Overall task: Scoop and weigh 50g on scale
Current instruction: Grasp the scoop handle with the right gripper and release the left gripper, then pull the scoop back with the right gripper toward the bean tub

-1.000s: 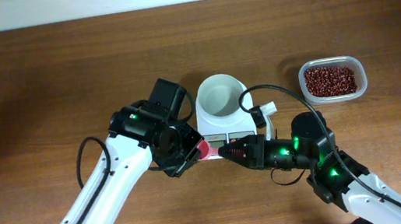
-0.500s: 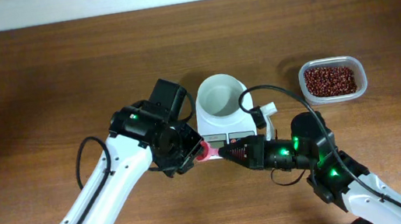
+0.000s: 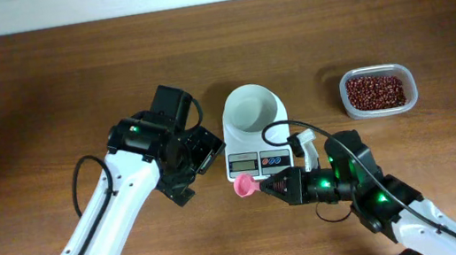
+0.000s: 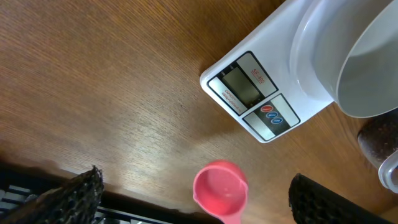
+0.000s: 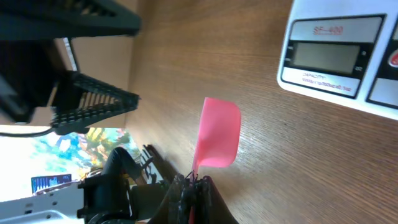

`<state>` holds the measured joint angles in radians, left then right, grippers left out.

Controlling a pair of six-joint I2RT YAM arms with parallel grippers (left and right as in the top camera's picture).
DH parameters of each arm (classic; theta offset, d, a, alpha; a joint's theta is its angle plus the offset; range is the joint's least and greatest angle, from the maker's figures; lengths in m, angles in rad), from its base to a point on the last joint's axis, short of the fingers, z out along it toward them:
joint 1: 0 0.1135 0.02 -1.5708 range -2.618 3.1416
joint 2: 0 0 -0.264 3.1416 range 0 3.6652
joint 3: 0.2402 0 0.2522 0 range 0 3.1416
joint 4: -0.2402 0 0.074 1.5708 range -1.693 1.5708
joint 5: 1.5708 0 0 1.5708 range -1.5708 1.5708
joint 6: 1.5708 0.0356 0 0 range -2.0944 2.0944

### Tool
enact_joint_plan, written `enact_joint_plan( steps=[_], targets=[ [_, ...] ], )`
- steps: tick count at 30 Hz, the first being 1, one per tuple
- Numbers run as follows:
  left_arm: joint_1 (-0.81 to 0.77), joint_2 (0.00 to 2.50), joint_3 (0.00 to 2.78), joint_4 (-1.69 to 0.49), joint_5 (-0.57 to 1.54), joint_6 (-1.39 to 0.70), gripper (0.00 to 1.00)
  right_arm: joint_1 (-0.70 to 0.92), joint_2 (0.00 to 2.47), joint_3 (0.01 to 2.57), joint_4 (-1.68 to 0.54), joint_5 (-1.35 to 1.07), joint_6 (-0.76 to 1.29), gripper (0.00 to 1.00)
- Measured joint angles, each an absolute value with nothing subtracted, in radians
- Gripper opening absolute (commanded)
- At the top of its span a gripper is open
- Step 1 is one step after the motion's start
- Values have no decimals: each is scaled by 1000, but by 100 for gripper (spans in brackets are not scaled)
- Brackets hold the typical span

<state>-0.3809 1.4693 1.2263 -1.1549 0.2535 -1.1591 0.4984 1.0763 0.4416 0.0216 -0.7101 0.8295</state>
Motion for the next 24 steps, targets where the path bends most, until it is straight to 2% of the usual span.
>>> enact_joint_plan(
  steps=[12,24],
  targets=[
    [-381,1470,1226,-1155,253,-1159,99,498,723,442,-174,-664,805,4],
    [-381,1470,1226,-1155,253,-1159,99,498,694,442,-252,-586,804,4]
  ],
)
